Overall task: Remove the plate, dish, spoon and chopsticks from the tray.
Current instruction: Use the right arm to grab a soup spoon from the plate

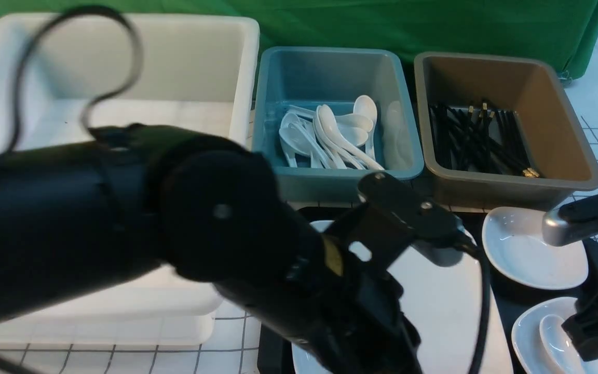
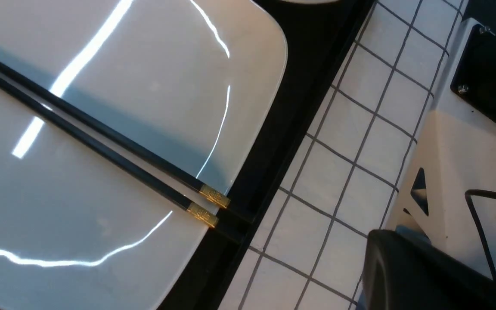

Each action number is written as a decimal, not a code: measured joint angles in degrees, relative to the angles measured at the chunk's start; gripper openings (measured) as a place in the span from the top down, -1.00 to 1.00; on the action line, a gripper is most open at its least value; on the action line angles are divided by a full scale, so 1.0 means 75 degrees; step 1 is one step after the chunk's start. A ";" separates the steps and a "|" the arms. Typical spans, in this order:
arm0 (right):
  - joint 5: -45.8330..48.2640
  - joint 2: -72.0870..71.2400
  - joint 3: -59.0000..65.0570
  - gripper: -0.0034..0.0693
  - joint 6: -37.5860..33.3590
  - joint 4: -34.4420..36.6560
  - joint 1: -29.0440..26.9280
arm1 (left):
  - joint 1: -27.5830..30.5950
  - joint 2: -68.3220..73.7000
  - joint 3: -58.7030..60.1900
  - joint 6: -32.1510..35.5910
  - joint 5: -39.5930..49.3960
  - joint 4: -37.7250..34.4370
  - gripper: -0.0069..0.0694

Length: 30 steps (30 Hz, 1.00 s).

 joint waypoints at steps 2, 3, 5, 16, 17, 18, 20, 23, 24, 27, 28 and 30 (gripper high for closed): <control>-0.0178 0.0370 0.0000 -0.31 0.0069 -0.0156 0.0000 | 0.0002 0.0214 -0.0197 -0.0057 0.0082 0.0031 0.85; -0.0236 0.0473 0.0000 -0.32 0.0107 -0.0181 0.0000 | 0.0002 0.0278 -0.0246 -0.0104 0.0090 0.0057 0.85; -0.0315 0.0833 0.0000 -0.34 0.0205 -0.0257 0.0000 | 0.0002 0.0377 -0.0393 -0.0166 0.0148 0.0167 0.85; -0.0405 0.2058 -0.0008 -0.35 0.0269 -0.0365 -0.0333 | 0.0002 0.0409 -0.0454 -0.0184 0.0352 0.0446 0.85; -0.0405 0.2127 -0.0008 -0.35 0.0277 -0.0365 -0.0388 | 0.0002 0.0419 -0.0454 -0.0190 0.0352 0.0454 0.85; -0.0405 0.2142 -0.0008 -0.35 0.0277 -0.0356 -0.0399 | 0.0002 0.0419 -0.0454 -0.0190 0.0352 0.0454 0.85; -0.0435 0.2315 -0.0008 -0.35 0.0285 -0.0317 -0.0475 | 0.0002 0.0418 -0.0454 -0.0190 0.0352 0.0460 0.85; -0.0475 0.2383 -0.0008 -0.25 0.0229 -0.0150 -0.0481 | 0.0002 0.0427 -0.0454 -0.0190 0.0345 0.0460 0.84; -0.0512 0.2411 -0.0008 -0.11 0.0132 0.0017 -0.0481 | 0.0002 0.0427 -0.0454 -0.0190 0.0335 0.0460 0.83; -0.0547 0.2417 -0.0024 0.26 -0.0126 0.0293 -0.0481 | 0.0002 0.0427 -0.0454 -0.0190 0.0304 0.0460 0.83; -0.0553 0.2417 -0.0031 0.27 -0.0175 0.0326 -0.0481 | 0.0002 0.0427 -0.0454 -0.0190 0.0304 0.0460 0.83; -0.0553 0.2417 -0.0041 0.25 -0.0204 0.0345 -0.0481 | 0.0002 0.0427 -0.0454 -0.0190 0.0304 0.0460 0.83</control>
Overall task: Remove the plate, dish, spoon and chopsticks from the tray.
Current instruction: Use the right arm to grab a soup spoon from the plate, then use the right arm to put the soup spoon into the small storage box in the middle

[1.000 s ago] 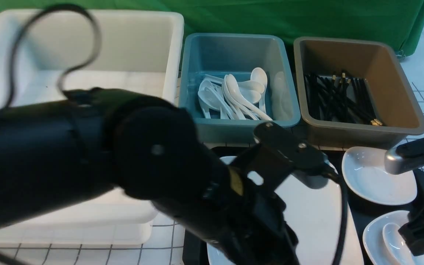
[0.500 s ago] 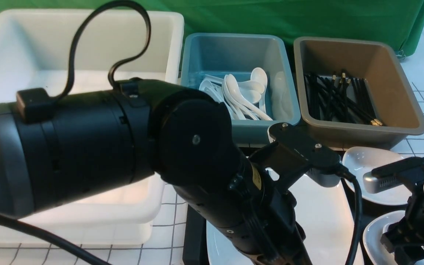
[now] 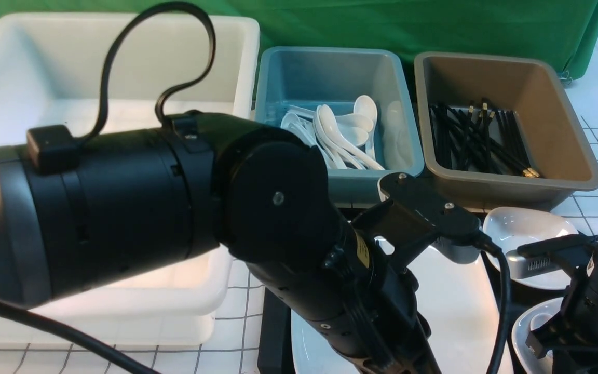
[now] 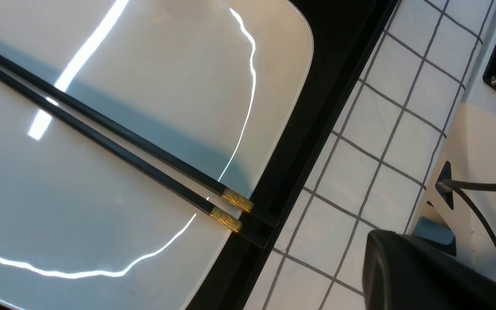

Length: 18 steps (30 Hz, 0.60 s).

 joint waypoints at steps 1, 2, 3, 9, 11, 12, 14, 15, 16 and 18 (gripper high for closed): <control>-0.0003 0.0000 0.0000 0.25 -0.0007 0.0053 0.0000 | 0.0000 0.0000 0.0000 0.0000 0.0000 0.0000 0.83; -0.0009 0.0000 0.0000 0.25 -0.0023 0.0053 0.0000 | 0.0000 0.0000 0.0000 0.0000 -0.0001 0.0000 0.83; -0.0017 -0.0008 0.0000 0.25 -0.0030 0.0053 0.0000 | 0.0000 0.0000 0.0000 0.0000 -0.0001 0.0000 0.83; -0.0052 -0.0591 0.0000 0.25 -0.0326 0.0717 0.0000 | 0.0056 -0.0015 -0.0060 -0.0038 -0.0233 0.0000 0.83; -0.0080 -0.0966 -0.0036 0.25 -0.0450 0.0971 0.0000 | 0.0235 -0.0067 -0.0215 -0.0125 -0.0252 0.0000 0.83; -0.0080 -0.1139 -0.0084 0.25 -0.0536 0.1069 0.0000 | 0.0392 -0.0103 -0.0337 -0.0145 -0.0280 0.0000 0.83; -0.0033 -0.1529 -0.0437 0.25 -0.0606 0.1313 0.0000 | 0.0831 -0.0196 -0.0631 -0.0151 -0.0328 0.0000 0.83; -0.0006 -0.1594 -0.0593 0.25 -0.0629 0.1423 0.0000 | 0.0966 -0.0218 -0.0756 -0.0151 -0.0328 0.0000 0.83; 0.0004 -0.1668 -0.0900 0.25 -0.0672 0.1627 0.0000 | 0.1198 -0.0235 -0.0915 -0.0160 -0.0328 0.0000 0.83; -0.0037 -0.1675 -0.1696 0.25 -0.0995 0.2237 0.0000 | 0.1727 -0.0250 -0.1204 -0.0167 -0.0361 0.0000 0.83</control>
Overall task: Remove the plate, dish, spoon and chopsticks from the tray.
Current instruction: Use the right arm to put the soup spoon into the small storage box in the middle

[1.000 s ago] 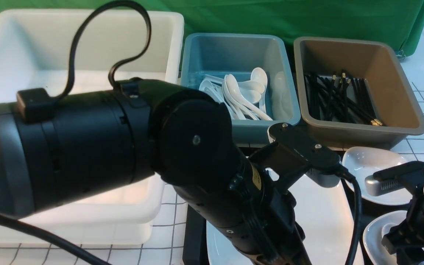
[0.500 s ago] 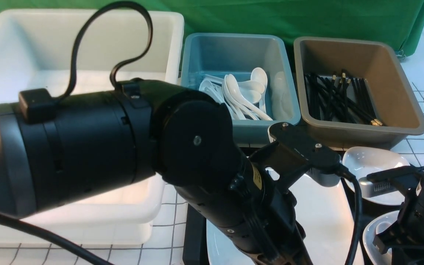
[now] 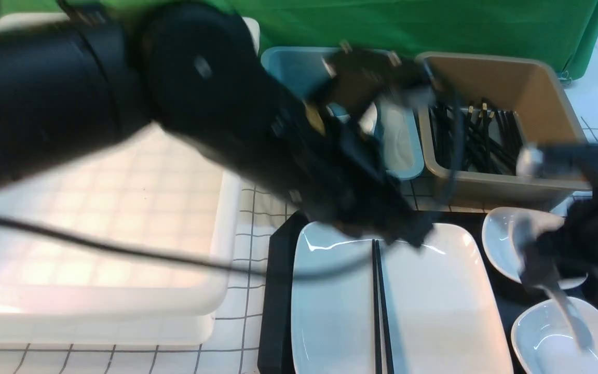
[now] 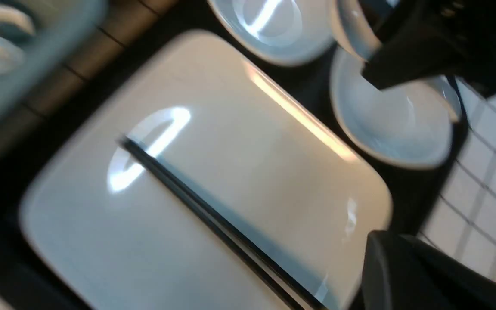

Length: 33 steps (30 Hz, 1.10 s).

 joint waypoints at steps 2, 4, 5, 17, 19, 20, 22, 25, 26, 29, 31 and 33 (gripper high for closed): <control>-0.0027 0.0107 -0.0605 0.25 -0.0403 0.0659 0.0000 | 0.0333 0.0000 -0.0197 -0.0007 -0.0009 0.0000 0.83; -0.0027 0.0417 -0.1425 0.25 -0.1105 0.1661 0.0000 | 0.0822 0.0000 -0.0407 -0.0006 -0.0034 0.0019 0.83; -0.0018 0.0620 -0.1793 0.25 -0.1273 0.2000 0.0007 | 0.1058 0.0000 -0.0485 -0.0006 -0.0056 0.0019 0.83; -0.0635 0.4307 -0.6447 0.25 -0.1033 0.3127 0.0304 | 0.1803 0.0000 -0.0548 -0.0015 -0.0055 -0.0064 0.83; -0.0690 0.5032 -0.7245 0.25 -0.0595 0.3148 0.0425 | 0.1803 0.0000 -0.0548 -0.0023 -0.0055 -0.0207 0.83; -0.0696 0.5254 -0.7487 0.25 -0.0519 0.3148 0.0466 | 0.1803 0.0000 -0.0548 -0.0065 -0.0055 -0.0276 0.82; -0.0670 0.5751 -0.8000 0.12 -0.0286 0.3157 0.0510 | 0.1803 0.0000 -0.0548 -0.0235 -0.0029 -0.0535 0.82; -0.0460 0.5987 -0.8234 -0.15 0.0089 0.3142 0.0525 | 0.1793 0.0000 -0.0548 -0.0274 0.0203 -0.0776 0.79; -0.0355 0.6013 -0.8265 -0.21 0.0128 0.3134 0.0525 | 0.1764 0.0000 -0.0548 -0.0293 0.0312 -0.0795 0.78; -0.0098 0.5902 -0.8335 -0.28 0.0201 0.3133 0.0456 | 0.1567 0.0000 -0.0548 -0.0334 0.0620 -0.0708 0.76; 0.0305 0.5628 -0.8349 -0.26 0.0165 0.3117 0.0336 | 0.1116 0.0000 -0.0548 -0.0535 0.0755 -0.0382 0.76; 0.0947 0.5309 -0.8375 -0.14 0.0043 0.3037 0.0197 | 0.0665 0.0021 -0.0548 -0.0947 0.0763 0.0001 0.75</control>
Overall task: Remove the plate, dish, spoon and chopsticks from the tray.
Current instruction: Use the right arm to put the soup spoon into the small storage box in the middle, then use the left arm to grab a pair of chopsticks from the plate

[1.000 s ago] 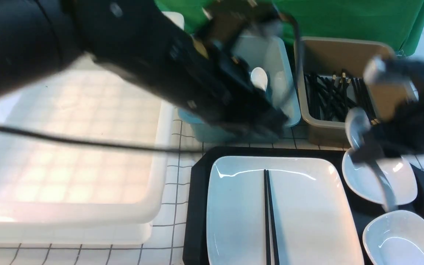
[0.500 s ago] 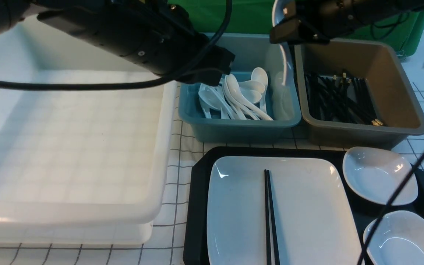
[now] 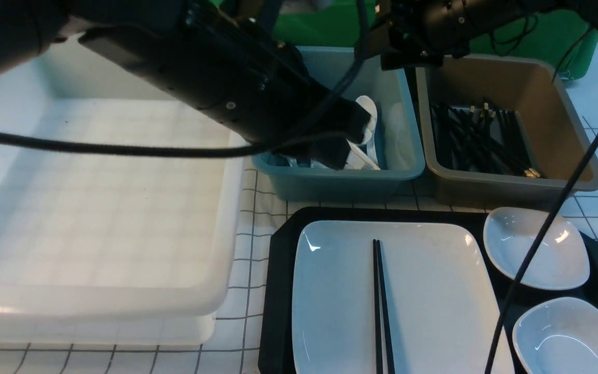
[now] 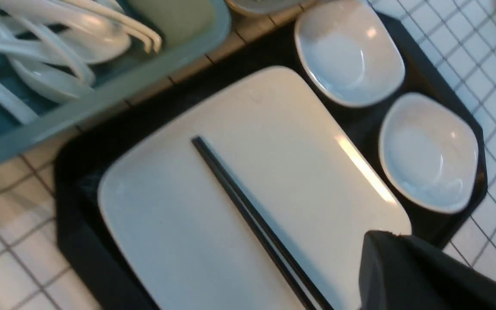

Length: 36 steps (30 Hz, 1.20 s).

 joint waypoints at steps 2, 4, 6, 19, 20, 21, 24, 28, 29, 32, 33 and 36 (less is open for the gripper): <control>0.0446 -0.0324 -0.0002 0.06 -0.0043 -0.0297 -0.0105 | -0.0492 0.0072 0.0000 -0.0527 0.0060 0.0320 0.75; 0.0754 -0.0852 0.0121 0.40 0.0037 -0.1400 -0.0204 | -0.1032 0.0264 0.0000 -0.1002 0.0406 0.0747 0.74; 0.0824 -0.1479 0.0362 0.69 0.0340 -0.2664 -0.0279 | -0.1514 0.0503 0.0000 -0.1341 0.0748 0.1065 0.72; 0.0766 -0.6414 0.5777 0.88 0.0538 -0.4595 -0.0438 | -0.2554 0.2407 0.0000 -0.2683 0.0441 0.2206 -0.28; 0.0619 -0.6831 0.6482 0.88 0.0538 -0.4595 -0.0438 | -0.2554 0.2691 0.0000 -0.2683 0.0415 0.2331 -0.43; 0.0594 -0.6943 0.6562 0.88 0.0528 -0.4595 -0.0438 | -0.2554 0.2720 0.0000 -0.2683 0.0397 0.2359 -0.43; 0.0433 -0.7704 0.7527 0.88 0.0530 -0.4595 -0.0438 | -0.2554 0.3115 0.0000 -0.2698 0.0307 0.2443 -0.61; 0.0383 -0.8465 0.8063 0.88 0.0524 -0.4595 -0.0438 | -0.2554 0.3471 0.0000 -0.2879 0.0136 0.2433 -0.61; 0.0376 -0.8622 0.8106 0.88 0.0524 -0.4595 -0.0438 | -0.2554 0.3528 0.0000 -0.2905 0.0120 0.2433 -0.59; 0.0290 -0.8962 0.8143 0.88 0.0524 -0.4595 -0.0438 | -0.2554 0.3642 0.0000 -0.3074 0.0102 0.2433 -0.41; 0.0265 -0.9063 0.8143 0.88 0.0524 -0.4595 -0.0438 | -0.2554 0.3685 0.0000 -0.3088 0.0102 0.2433 -0.33; 0.0238 -0.9237 0.8143 0.87 0.0524 -0.4595 -0.0438 | -0.2554 0.3782 0.0000 -0.3097 0.0102 0.2433 -0.08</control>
